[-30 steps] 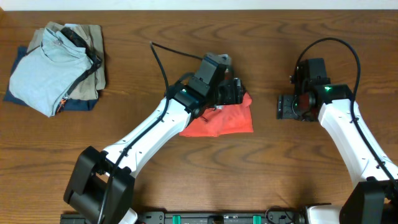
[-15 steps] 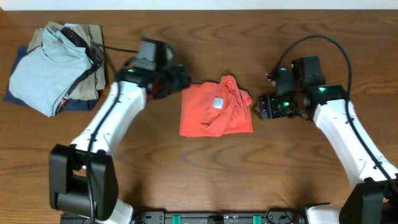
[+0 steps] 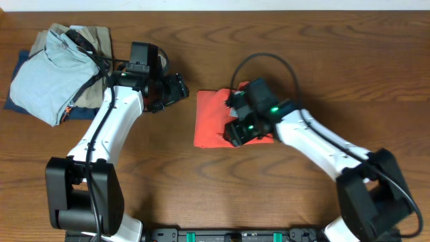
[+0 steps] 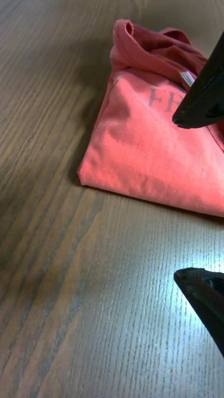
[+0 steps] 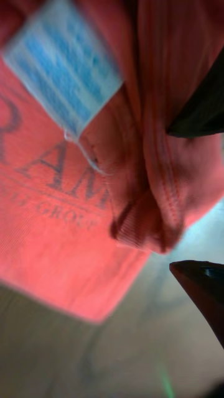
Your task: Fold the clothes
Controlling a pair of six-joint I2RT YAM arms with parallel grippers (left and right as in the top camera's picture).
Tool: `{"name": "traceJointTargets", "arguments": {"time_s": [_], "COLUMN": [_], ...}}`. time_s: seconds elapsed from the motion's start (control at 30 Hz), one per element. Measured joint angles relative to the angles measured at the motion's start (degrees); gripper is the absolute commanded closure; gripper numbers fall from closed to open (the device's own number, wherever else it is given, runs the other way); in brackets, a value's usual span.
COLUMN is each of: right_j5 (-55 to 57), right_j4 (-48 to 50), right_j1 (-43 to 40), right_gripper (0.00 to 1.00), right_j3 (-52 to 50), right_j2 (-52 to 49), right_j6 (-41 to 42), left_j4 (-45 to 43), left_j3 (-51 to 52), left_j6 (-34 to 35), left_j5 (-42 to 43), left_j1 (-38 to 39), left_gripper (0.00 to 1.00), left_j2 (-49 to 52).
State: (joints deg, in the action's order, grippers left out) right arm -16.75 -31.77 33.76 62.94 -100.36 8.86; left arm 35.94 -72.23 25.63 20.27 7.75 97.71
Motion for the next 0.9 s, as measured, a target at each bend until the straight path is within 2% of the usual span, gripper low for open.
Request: {"name": "traceJointTargets", "arguments": {"time_s": [0.07, 0.13, 0.2, 0.27, 0.5, 0.7, 0.83, 0.9], "right_j5": [4.11, 8.46, 11.74, 14.8, 21.2, 28.35, 32.33, 33.42], "right_j4": [0.42, 0.37, 0.33, 0.15, -6.1, -13.57, -16.74, -18.32], "right_j1": [2.23, 4.02, 5.09, 5.53, 5.05, 0.79, -3.34, -5.66], "right_gripper": [0.4, 0.52, 0.83, 0.98, 0.99, 0.98, 0.77, 0.73], "right_j3": [0.0, 0.0, 0.0, 0.0, 0.0, -0.11, -0.09, -0.09], "right_j2": [-1.27, -2.19, -2.56, -2.56, -2.49, 1.09, 5.35, 6.25], "right_j6": [2.89, 5.81, 8.11, 10.6, 17.92, 22.03, 23.52, 23.78], "left_j4": [0.04, 0.11, 0.22, 0.28, 1.31, 1.36, 1.38, 1.49], "left_j3": [0.0, 0.0, 0.0, 0.02, 0.26, 0.31, 0.31, 0.31], "left_j6": [-0.24, -0.26, -0.35, -0.44, -0.74, -1.49, -1.53, -1.53], "left_j5": [-0.09, -0.11, -0.11, -0.11, -1.03, -1.2, -1.18, -1.18], "left_j1": [0.0, 0.0, 0.0, 0.0, 0.0, 0.0, 0.0, 0.0], "left_gripper": [0.27, 0.27, 0.27, 0.27, 0.27, 0.27, 0.27, 0.26], "left_j2": [0.0, 0.0, 0.0, 0.0, 0.0, 0.0, 0.0, 0.0]}}
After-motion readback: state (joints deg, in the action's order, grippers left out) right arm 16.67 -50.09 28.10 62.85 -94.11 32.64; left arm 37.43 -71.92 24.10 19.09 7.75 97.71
